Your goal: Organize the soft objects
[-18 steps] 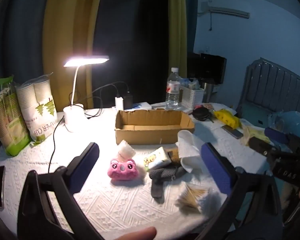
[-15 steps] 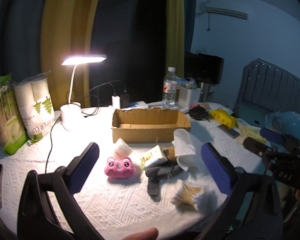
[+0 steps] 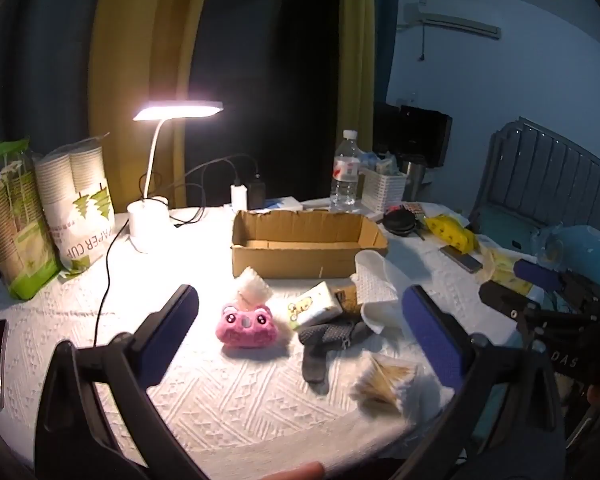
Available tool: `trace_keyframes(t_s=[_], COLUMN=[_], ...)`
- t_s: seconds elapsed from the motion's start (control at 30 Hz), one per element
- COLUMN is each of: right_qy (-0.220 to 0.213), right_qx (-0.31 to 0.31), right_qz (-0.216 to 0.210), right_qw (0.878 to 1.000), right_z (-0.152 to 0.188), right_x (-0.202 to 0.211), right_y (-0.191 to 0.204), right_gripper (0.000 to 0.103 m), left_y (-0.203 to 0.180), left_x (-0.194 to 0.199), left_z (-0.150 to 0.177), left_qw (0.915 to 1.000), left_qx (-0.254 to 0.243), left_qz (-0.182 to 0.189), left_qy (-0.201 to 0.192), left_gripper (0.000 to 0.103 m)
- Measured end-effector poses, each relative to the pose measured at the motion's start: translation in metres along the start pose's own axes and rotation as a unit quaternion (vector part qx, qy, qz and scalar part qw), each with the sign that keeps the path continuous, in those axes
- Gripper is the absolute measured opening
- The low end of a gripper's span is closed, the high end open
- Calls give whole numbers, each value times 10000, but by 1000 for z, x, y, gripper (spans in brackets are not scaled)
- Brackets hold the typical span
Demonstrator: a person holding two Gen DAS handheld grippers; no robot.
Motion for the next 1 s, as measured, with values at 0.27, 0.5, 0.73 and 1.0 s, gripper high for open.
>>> trace_keyframes(t_s=[0.27,0.5,0.73,1.0], right_qy=[16,40,76,92], right_qx=[16,19,24,-1], right_qz=[-12,-25,-44,-47], right_qw=[10000,10000,10000,9999], right_z=[-1,1,2,4], right_x=[-1,-2,-5,-6], right_y=[3,5,6,5], right_gripper=[78,78,78,78], left_y=[3,4,5,5], left_x=[-1,-2,-3,-4], left_z=[3,6,8,10], left_qw=[10000,10000,10000,9999], left_qx=[-10,-14,-13,-29], left_qz=[-37,-58,-80,-82], left_qy=[28,36,57,83], left_gripper=[102,102,102,102])
Point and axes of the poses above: each gripper's, at about its wrist camera, not at the fingertips, and x roughly against the way its jaws point, y to its left, z to its underside, the point moved 5 cm from there along -x, roughly the way its jaws point, and after that the axes turned 14 degrees about y, right-handed, at the moved point
